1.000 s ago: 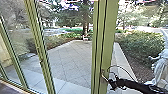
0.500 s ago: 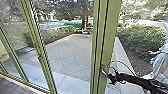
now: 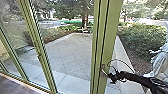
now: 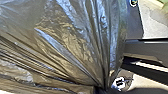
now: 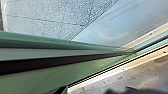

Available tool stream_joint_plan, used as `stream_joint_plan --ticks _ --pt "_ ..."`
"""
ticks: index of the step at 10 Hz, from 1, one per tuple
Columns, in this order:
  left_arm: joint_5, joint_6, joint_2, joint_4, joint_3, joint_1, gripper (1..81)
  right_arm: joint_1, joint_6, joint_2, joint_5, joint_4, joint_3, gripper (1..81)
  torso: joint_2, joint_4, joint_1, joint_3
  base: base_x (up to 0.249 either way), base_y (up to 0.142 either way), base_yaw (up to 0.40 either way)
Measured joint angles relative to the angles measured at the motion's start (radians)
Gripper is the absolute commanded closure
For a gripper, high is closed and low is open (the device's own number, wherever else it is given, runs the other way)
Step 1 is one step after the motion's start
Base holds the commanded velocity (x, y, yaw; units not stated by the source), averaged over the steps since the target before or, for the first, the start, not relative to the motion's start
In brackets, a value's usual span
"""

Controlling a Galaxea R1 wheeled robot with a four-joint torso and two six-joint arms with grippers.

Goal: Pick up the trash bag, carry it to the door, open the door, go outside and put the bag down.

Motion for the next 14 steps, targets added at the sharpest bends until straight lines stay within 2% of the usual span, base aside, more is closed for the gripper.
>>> stream_joint_plan --ticks 4,7,11,14 --pt "0.0 0.0 -0.003 0.0 0.0 0.003 81.1 -0.001 0.003 0.002 -0.001 -0.004 -0.003 1.0 0.0 0.0 0.0 0.0 0.04 0.0 0.0" --pt "0.0 0.0 -0.005 -0.001 -0.001 0.005 81.1 -0.004 -0.016 -0.004 -0.09 0.012 0.001 1.0 -0.001 0.0 0.0 0.0 0.097 0.0 0.0" --pt "0.0 0.0 -0.006 -0.001 -0.001 0.008 81.1 -0.015 -0.021 -0.021 -0.076 0.018 0.013 1.0 -0.004 -0.002 -0.001 0.001 0.121 0.0 0.0" --pt "0.0 0.0 -0.006 -0.001 -0.001 0.008 81.1 -0.009 0.007 -0.026 -0.053 0.0 -0.003 1.0 -0.004 -0.002 0.0 0.001 0.123 0.0 0.0"
